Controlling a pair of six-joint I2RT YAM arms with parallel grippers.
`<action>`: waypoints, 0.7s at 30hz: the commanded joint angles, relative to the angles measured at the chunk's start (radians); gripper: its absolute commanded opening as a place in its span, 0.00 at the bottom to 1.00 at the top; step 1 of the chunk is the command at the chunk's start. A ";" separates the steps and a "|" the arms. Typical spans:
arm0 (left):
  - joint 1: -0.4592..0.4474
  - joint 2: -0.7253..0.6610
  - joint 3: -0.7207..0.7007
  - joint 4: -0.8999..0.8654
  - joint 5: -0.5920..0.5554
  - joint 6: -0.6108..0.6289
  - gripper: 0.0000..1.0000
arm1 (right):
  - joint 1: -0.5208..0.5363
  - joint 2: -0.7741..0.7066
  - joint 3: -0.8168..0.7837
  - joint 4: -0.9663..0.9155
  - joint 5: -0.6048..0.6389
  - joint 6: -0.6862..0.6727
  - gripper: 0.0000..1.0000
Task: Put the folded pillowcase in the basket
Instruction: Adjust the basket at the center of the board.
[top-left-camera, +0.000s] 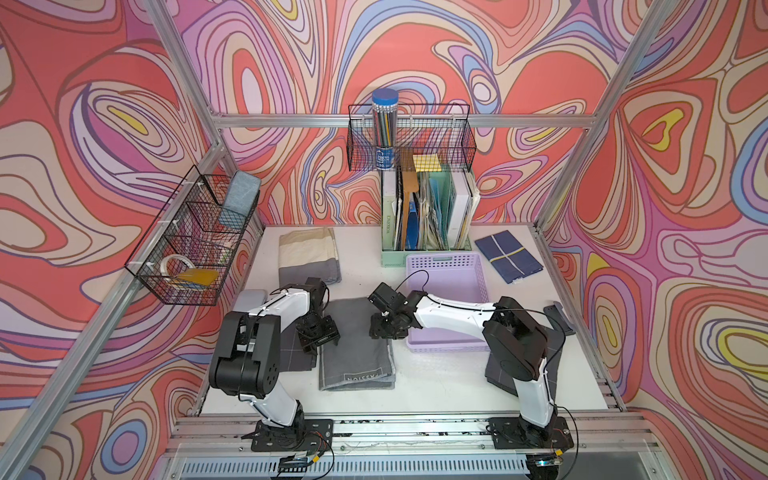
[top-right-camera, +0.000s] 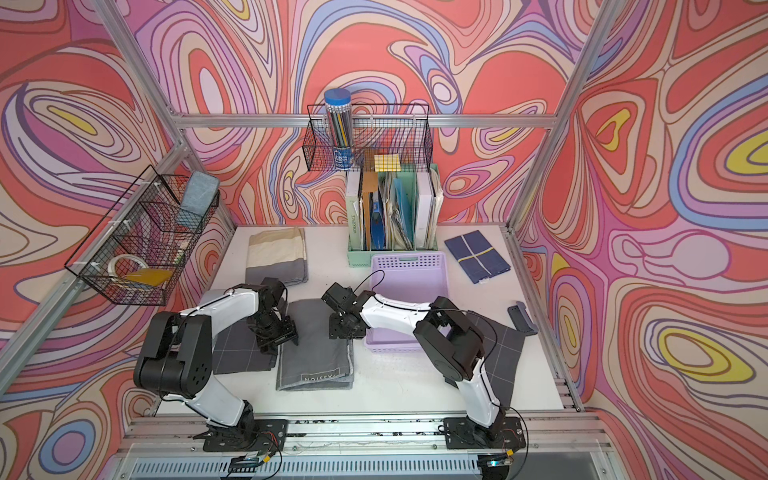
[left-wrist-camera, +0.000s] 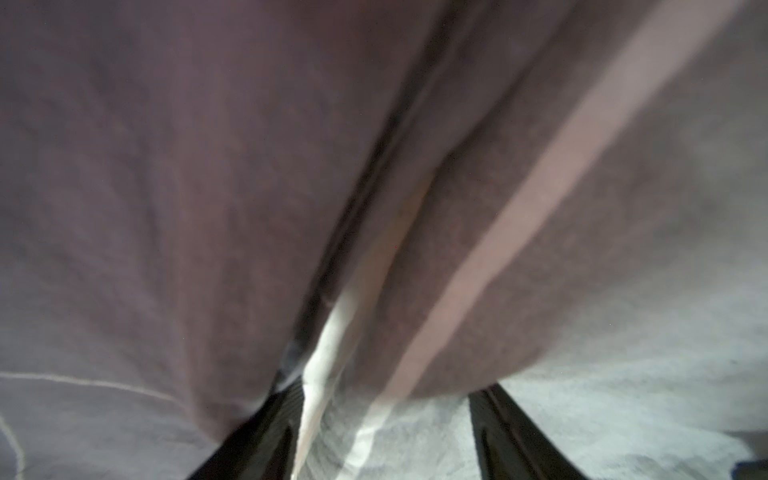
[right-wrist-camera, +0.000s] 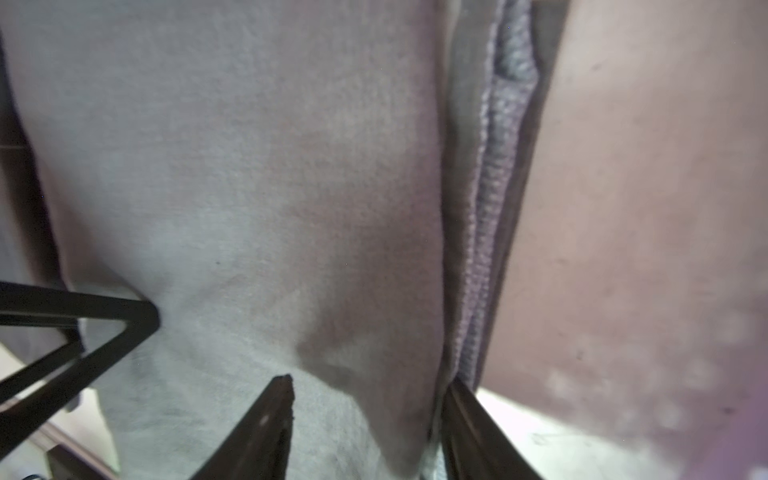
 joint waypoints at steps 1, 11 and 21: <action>-0.024 0.053 -0.011 0.047 0.036 -0.014 0.58 | 0.020 0.066 -0.084 -0.009 -0.032 0.022 0.55; -0.095 -0.048 0.058 -0.018 0.011 -0.027 0.60 | 0.023 -0.066 -0.031 -0.130 0.102 -0.039 0.62; -0.095 -0.076 0.015 -0.003 0.023 -0.016 0.62 | -0.010 -0.027 0.033 -0.173 0.166 -0.021 0.65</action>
